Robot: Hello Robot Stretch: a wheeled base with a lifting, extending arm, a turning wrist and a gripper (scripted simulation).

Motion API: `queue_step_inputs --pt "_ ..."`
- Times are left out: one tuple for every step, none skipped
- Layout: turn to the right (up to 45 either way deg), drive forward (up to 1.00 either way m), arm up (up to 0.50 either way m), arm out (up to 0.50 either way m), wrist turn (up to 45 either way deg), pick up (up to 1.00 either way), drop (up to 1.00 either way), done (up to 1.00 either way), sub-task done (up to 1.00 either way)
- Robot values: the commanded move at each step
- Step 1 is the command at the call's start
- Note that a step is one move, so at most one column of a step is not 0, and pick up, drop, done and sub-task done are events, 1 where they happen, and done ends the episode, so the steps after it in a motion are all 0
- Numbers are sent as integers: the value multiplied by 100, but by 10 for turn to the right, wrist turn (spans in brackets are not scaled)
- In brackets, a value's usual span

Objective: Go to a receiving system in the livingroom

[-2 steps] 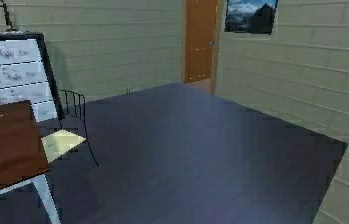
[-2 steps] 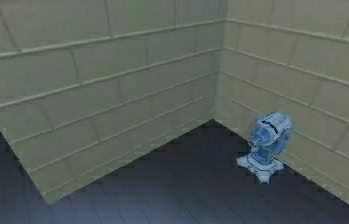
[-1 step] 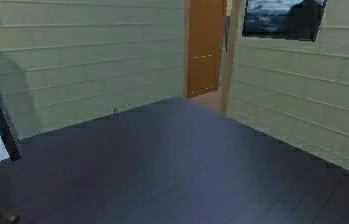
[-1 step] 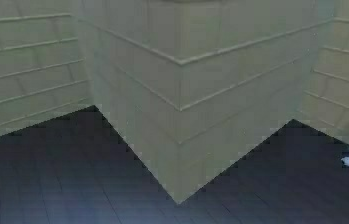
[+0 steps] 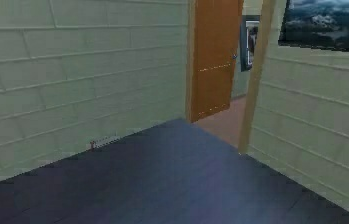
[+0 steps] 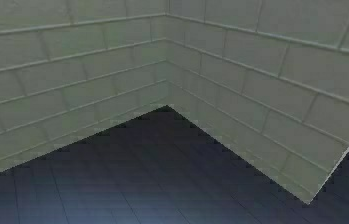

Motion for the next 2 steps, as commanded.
queue_step_inputs --pt "0 100 0 0 0 0 0 0 0" --pt "30 0 0 0 0 0 0 0 0"
